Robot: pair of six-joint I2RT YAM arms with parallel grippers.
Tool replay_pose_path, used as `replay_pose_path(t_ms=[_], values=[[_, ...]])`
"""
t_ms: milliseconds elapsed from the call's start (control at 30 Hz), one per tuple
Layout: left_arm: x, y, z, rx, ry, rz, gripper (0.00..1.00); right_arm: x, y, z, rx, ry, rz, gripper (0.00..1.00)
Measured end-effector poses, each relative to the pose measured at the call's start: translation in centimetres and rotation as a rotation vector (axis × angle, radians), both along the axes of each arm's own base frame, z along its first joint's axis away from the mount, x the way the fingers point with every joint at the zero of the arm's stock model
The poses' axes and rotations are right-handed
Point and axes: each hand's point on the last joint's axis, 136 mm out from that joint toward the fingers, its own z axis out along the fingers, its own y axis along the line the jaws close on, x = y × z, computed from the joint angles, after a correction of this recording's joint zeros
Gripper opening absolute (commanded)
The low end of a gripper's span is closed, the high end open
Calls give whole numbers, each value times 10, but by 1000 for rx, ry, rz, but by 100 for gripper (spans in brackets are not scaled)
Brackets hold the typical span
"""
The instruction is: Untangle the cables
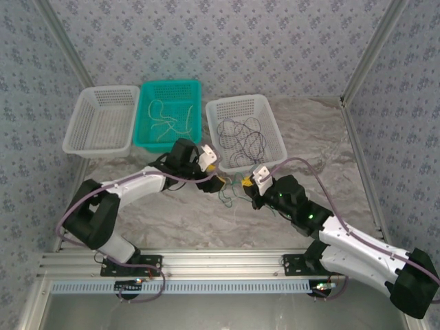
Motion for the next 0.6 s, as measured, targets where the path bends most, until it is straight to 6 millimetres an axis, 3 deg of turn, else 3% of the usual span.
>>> replay_pose_path(t_ms=[267,433,600], values=[[6,-8,-2,-17,-16,7,25,0,1,-2,12,21,-3,0],[8,-9,-5,-21,-6,20,2,1,0,-1,21,30,-16,0],[2,-1,-3,-12,-18,37,0,7,-5,-5,11,39,-57,0]])
